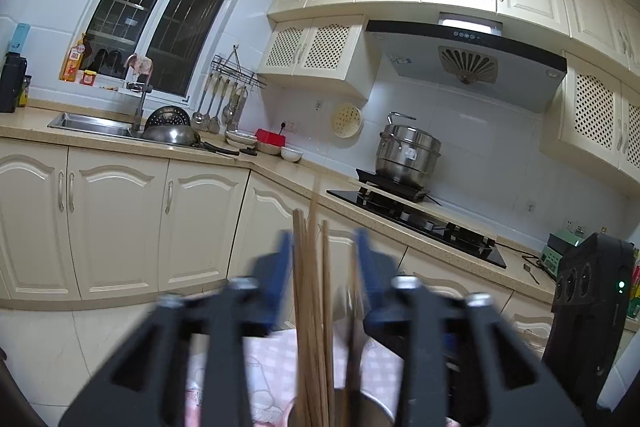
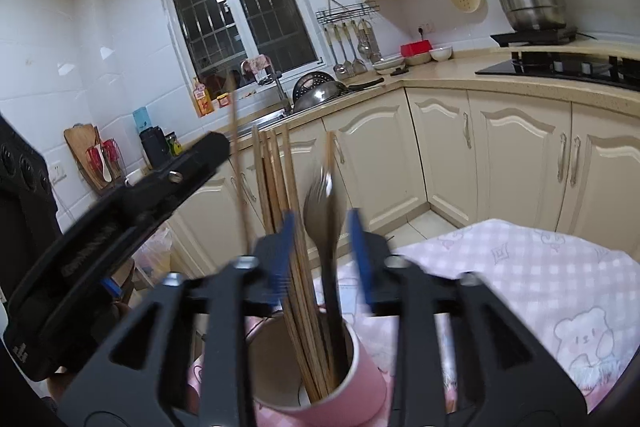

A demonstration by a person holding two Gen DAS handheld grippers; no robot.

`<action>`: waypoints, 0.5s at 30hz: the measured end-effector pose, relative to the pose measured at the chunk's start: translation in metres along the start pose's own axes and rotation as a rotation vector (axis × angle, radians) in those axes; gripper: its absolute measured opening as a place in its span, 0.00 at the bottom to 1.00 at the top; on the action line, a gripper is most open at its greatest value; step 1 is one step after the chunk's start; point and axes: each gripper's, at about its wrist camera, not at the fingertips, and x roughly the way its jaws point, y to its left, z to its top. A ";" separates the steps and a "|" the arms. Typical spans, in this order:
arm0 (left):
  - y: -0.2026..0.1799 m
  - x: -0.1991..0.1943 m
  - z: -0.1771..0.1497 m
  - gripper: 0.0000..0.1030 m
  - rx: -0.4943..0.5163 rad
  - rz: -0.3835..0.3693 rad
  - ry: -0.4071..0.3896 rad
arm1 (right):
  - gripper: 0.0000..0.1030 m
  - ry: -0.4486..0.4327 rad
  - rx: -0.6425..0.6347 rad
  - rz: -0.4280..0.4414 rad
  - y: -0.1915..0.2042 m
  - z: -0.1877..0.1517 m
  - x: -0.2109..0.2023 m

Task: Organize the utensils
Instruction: 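Open both tools to drop the spork and chopstick into the cup, then withdraw both tools from the cup back over the table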

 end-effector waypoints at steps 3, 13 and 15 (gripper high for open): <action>0.000 -0.009 0.003 0.59 0.007 -0.002 0.008 | 0.70 -0.016 0.019 -0.018 -0.004 0.004 -0.016; -0.014 -0.044 0.021 0.91 0.073 0.046 0.074 | 0.93 0.012 0.048 -0.108 -0.022 0.022 -0.061; -0.016 -0.050 0.024 0.91 0.073 0.053 0.092 | 0.93 0.027 0.051 -0.116 -0.025 0.023 -0.067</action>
